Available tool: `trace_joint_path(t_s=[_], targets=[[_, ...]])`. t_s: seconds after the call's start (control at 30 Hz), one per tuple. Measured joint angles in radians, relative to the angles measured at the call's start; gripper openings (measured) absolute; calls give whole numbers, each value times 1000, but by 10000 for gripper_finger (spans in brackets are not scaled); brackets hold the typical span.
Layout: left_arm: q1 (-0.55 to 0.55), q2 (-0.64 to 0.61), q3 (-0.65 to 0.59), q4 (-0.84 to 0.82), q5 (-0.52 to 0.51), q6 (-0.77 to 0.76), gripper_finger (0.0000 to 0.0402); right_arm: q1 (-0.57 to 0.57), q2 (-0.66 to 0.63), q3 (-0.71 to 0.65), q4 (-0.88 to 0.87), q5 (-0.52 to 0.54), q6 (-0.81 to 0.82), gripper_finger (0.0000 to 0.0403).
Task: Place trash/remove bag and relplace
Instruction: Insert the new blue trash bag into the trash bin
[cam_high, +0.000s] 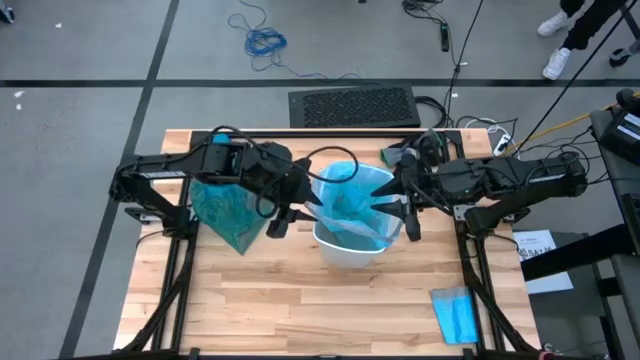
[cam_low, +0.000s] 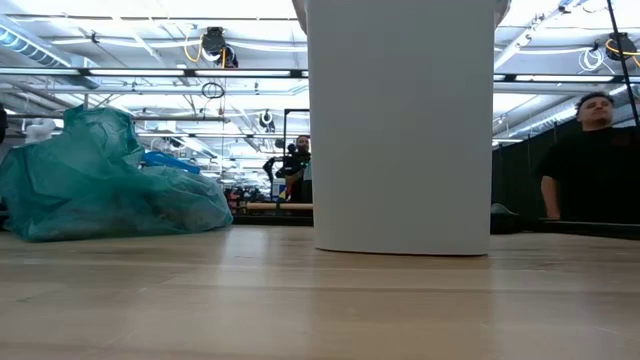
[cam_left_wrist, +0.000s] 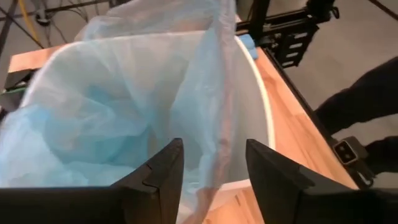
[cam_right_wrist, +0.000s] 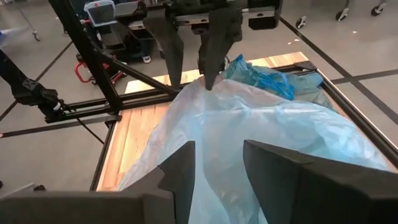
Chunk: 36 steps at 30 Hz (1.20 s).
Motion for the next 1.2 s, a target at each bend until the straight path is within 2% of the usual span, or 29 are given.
trace_joint_path(t_s=[0.13, 0.3, 0.47, 0.63, 0.77, 0.9, 1.2], targets=[[-26, 7, -1, 6, 22, -7, 130, 0, 0, 0, -9, 1, 12, 118], [-54, 3, -1, 21, 30, -34, 22, 0, 0, -1, -32, 3, 19, 100], [-60, 16, -1, 14, 27, -101, 2, 0, 0, -1, -41, 3, 19, 82], [-75, 16, -1, 98, -43, -123, 2, 0, -8, -1, -44, 0, 10, 74], [-82, -5, 0, 144, -59, -122, 20, 5, -43, -1, -48, -3, -10, 79], [-76, -3, -1, 129, -60, -194, 60, 5, -88, -1, -72, -5, -16, 89], [-74, 4, -1, 85, -123, -227, 155, 5, -149, -1, -142, -35, 14, 106]])
